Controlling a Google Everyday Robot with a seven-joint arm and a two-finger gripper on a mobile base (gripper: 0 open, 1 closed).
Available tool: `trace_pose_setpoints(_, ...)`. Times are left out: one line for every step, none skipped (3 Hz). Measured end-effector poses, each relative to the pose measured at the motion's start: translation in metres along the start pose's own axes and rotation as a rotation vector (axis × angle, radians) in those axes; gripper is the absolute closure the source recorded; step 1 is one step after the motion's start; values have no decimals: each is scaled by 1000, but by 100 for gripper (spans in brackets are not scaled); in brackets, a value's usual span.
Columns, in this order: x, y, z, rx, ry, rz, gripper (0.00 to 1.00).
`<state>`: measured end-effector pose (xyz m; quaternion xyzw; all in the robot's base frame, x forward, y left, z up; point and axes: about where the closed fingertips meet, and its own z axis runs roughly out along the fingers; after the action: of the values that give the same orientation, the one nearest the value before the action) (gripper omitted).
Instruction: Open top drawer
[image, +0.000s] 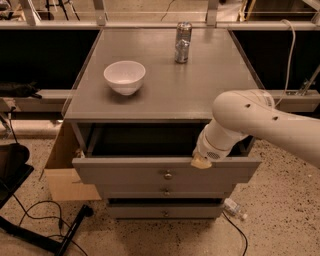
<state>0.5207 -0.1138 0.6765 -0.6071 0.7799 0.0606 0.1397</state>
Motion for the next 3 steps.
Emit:
trace_pose_setpoints(10,7,-5,-11,13,7,100)
trace_pose_setpoints(24,20,-12,-31,30,17,100)
trace_pose_setpoints(27,23,-16,-37,35,20,100)
